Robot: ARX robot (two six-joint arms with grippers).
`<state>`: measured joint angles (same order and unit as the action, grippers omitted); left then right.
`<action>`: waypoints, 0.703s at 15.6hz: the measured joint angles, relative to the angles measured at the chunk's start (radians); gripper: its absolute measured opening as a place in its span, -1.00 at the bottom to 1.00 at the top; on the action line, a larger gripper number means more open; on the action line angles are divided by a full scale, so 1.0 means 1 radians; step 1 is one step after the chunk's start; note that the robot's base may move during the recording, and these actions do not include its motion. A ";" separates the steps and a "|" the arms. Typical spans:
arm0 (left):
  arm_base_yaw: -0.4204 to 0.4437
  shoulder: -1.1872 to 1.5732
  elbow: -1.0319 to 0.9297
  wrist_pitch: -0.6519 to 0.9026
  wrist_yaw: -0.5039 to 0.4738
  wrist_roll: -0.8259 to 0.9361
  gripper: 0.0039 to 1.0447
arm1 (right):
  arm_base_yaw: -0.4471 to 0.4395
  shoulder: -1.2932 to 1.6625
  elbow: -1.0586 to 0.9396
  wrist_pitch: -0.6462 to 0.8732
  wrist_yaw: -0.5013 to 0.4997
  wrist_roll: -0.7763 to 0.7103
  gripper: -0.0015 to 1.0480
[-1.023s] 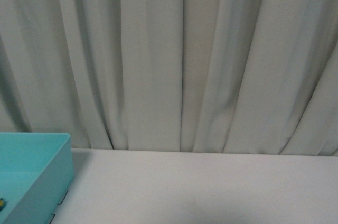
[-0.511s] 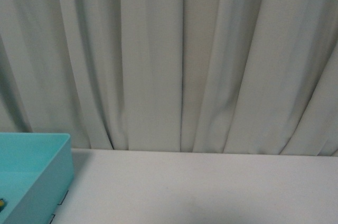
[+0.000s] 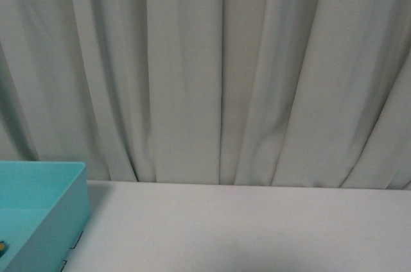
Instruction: Wind up and store yellow beetle toy
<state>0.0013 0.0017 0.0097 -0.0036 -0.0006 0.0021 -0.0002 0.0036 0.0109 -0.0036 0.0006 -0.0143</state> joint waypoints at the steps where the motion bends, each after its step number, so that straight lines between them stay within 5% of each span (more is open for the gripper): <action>1: 0.000 0.000 0.000 0.000 0.000 0.000 -0.04 | 0.000 0.000 0.000 0.000 0.000 0.000 0.87; 5: 0.000 0.000 0.000 0.000 0.000 0.001 0.92 | 0.000 0.000 0.000 0.000 0.000 0.000 0.87; 11: 0.000 0.000 0.000 0.000 0.000 0.000 0.88 | 0.000 0.000 0.000 0.000 0.000 0.000 0.87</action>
<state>0.0013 0.0017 0.0097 -0.0036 -0.0006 0.0025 -0.0002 0.0036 0.0109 -0.0036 0.0006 -0.0143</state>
